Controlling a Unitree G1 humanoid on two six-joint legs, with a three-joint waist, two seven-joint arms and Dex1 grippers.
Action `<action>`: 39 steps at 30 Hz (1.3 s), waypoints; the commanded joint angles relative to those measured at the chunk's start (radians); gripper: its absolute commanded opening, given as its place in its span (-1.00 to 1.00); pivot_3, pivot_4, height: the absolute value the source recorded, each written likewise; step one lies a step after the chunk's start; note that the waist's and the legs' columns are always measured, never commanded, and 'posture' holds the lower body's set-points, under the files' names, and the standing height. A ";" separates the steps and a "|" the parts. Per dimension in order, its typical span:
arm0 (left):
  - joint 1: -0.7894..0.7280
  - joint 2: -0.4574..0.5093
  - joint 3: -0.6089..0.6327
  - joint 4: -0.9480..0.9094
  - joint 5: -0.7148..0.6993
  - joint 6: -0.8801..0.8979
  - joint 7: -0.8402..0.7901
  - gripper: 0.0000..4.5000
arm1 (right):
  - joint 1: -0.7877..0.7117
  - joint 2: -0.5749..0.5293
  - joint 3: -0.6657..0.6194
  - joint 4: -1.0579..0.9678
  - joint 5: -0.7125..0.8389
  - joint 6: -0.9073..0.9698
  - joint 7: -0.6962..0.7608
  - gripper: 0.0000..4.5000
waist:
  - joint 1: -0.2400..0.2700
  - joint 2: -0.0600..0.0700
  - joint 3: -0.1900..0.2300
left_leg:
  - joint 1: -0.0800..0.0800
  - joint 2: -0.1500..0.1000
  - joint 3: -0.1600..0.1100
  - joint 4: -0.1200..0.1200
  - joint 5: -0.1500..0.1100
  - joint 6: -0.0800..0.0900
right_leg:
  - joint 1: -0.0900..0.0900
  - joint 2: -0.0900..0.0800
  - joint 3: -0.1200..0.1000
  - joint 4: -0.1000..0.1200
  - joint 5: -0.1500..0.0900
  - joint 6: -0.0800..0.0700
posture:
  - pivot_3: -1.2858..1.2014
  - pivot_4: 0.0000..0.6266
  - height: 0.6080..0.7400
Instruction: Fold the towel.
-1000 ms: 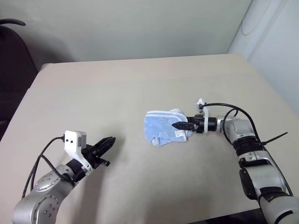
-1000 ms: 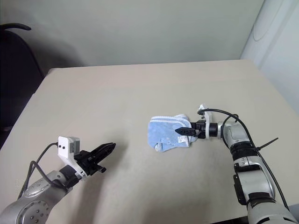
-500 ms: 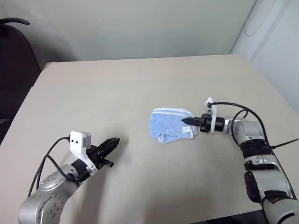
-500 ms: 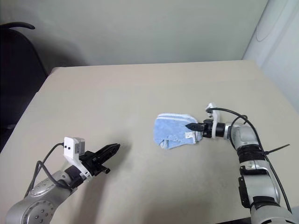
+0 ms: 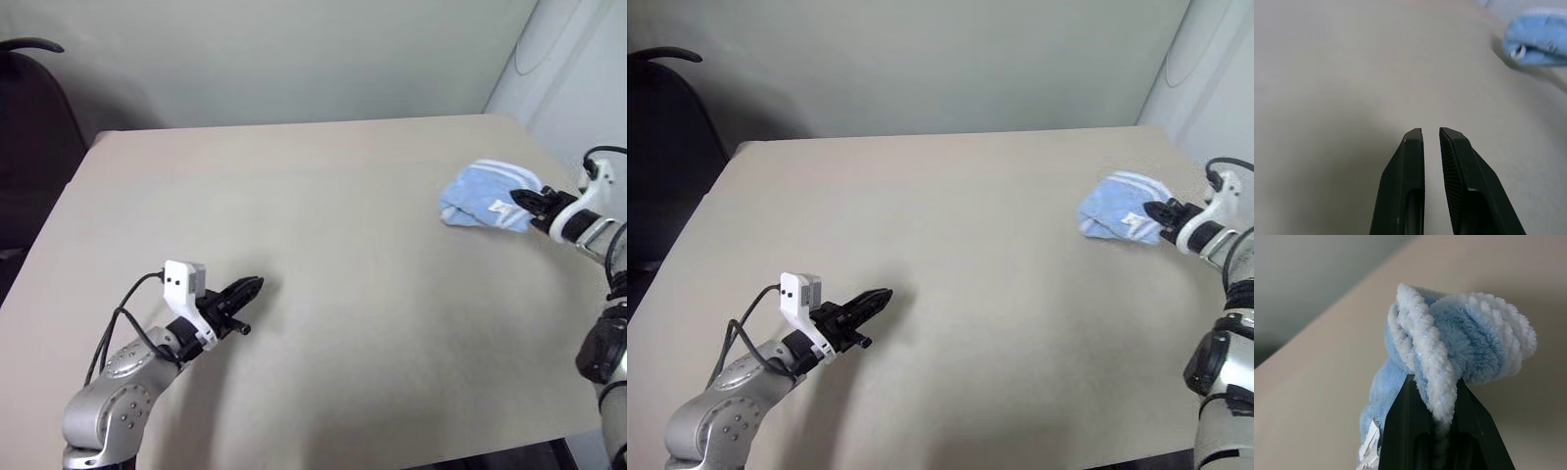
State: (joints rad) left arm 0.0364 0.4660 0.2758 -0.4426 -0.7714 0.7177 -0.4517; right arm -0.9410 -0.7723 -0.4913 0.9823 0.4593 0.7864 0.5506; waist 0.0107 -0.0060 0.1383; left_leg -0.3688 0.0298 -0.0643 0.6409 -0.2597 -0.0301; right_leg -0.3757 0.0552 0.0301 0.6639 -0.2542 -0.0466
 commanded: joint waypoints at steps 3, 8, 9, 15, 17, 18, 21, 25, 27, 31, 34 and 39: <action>-0.019 -0.008 -0.024 -0.001 0.017 -0.024 -0.008 -0.71 | -0.032 -0.011 0.005 0.118 -0.052 -0.076 -0.122 -0.98 | -0.003 0.002 0.000 | 0.001 0.000 0.001 -0.002 -0.002 0.004 | 0.000 0.000 0.000 0.000 0.000 0.000 | 0.03 -0.52 1.00; -0.006 -0.014 -0.013 -0.008 0.016 -0.027 -0.007 -0.71 | -0.037 -0.016 0.043 0.144 -0.093 -0.127 -0.108 -0.30 | -0.002 0.002 0.000 | 0.001 0.000 0.001 -0.003 -0.002 0.004 | -0.001 0.000 0.000 0.000 0.000 0.000 | 0.03 -0.52 1.00; 0.000 -0.016 -0.009 -0.011 0.016 -0.029 -0.006 -0.71 | -0.034 -0.019 0.056 0.135 -0.100 -0.132 -0.088 -0.13 | -0.002 0.002 0.000 | 0.001 0.000 0.001 -0.002 -0.003 0.005 | -0.001 0.000 0.000 0.000 0.000 0.000 | 0.03 -0.52 1.00; 0.004 -0.038 0.008 0.002 0.015 -0.040 0.018 -0.71 | -0.004 -0.058 0.023 0.086 -0.070 -0.130 -0.061 0.81 | 0.000 0.003 0.000 | 0.001 0.000 0.001 -0.002 -0.003 0.005 | 0.000 0.000 0.000 0.000 0.000 0.000 | 0.03 -0.52 1.00; -0.010 -0.040 0.018 0.013 0.011 -0.040 0.023 -0.71 | 0.020 -0.071 0.009 0.060 -0.069 -0.144 -0.082 0.98 | 0.004 0.003 0.000 | 0.001 0.000 0.001 -0.002 -0.003 0.005 | 0.000 0.000 0.000 0.000 0.000 0.000 | 0.03 -0.52 1.00; -0.016 -0.039 0.023 0.020 0.011 -0.041 0.024 -0.71 | 0.033 -0.075 0.002 0.044 -0.073 -0.158 -0.099 0.98 | 0.005 0.002 0.000 | 0.001 0.000 0.001 -0.002 -0.003 0.005 | 0.000 0.000 0.000 0.000 0.000 0.000 | 0.03 -0.52 1.00; -0.054 -0.035 0.029 0.042 0.022 -0.042 0.040 -0.71 | 0.062 -0.086 -0.010 -0.020 -0.084 -0.231 -0.128 0.98 | 0.007 0.003 0.000 | 0.001 0.000 0.001 -0.001 -0.003 0.005 | 0.000 0.000 0.000 0.000 0.000 0.000 | 0.03 -0.52 1.00; -0.128 -0.018 0.074 0.130 0.110 -0.123 0.089 -0.71 | 0.133 -0.031 0.101 -0.292 -0.105 -0.332 0.002 0.98 | -0.002 0.003 0.000 | 0.002 0.000 0.001 -0.001 -0.003 0.005 | 0.000 0.000 0.000 0.001 0.000 0.000 | 0.03 -0.52 1.00; -0.159 0.013 0.101 0.190 0.165 -0.179 0.094 -0.71 | 0.182 0.016 0.189 -0.461 -0.117 -0.379 0.073 0.98 | -0.015 0.003 0.000 | 0.002 0.001 0.001 -0.001 -0.003 0.005 | 0.000 0.002 0.001 0.001 0.000 0.000 | 0.03 -0.52 1.00; -0.154 0.094 0.116 0.257 0.268 -0.299 0.039 -0.71 | 0.215 0.135 0.314 -0.662 -0.091 -0.395 0.174 0.98 | -0.029 0.003 0.000 | 0.003 0.002 -0.003 -0.001 -0.003 0.006 | 0.000 0.009 0.005 -0.001 0.000 -0.001 | 0.03 -0.52 1.00; -0.095 0.143 0.114 0.268 0.335 -0.388 -0.014 -0.71 | 0.213 0.246 0.382 -0.688 -0.085 -0.382 0.200 0.98 | -0.029 0.003 0.000 | 0.000 0.001 -0.004 -0.001 -0.003 0.005 | -0.003 0.009 0.007 -0.002 0.000 -0.001 | 0.03 -0.52 1.00; -0.004 0.130 0.157 0.204 0.328 -0.404 -0.017 -0.71 | 0.268 0.369 0.512 -0.669 -0.139 -0.476 0.261 0.98 | -0.016 0.001 -0.001 | -0.012 0.001 -0.006 0.006 0.000 -0.002 | -0.013 0.009 0.007 -0.001 0.000 -0.001 | 0.03 -0.52 1.00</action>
State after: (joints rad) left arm 0.0207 0.6035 0.4000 -0.1759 -0.4334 0.3302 -0.4757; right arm -0.6889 -0.4064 0.0028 0.3266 0.3383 0.3625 0.7822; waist -0.0048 -0.0050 0.1371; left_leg -0.3834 0.0309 -0.0710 0.6471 -0.2588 -0.0334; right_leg -0.3908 0.0642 0.0369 0.6627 -0.2534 -0.0467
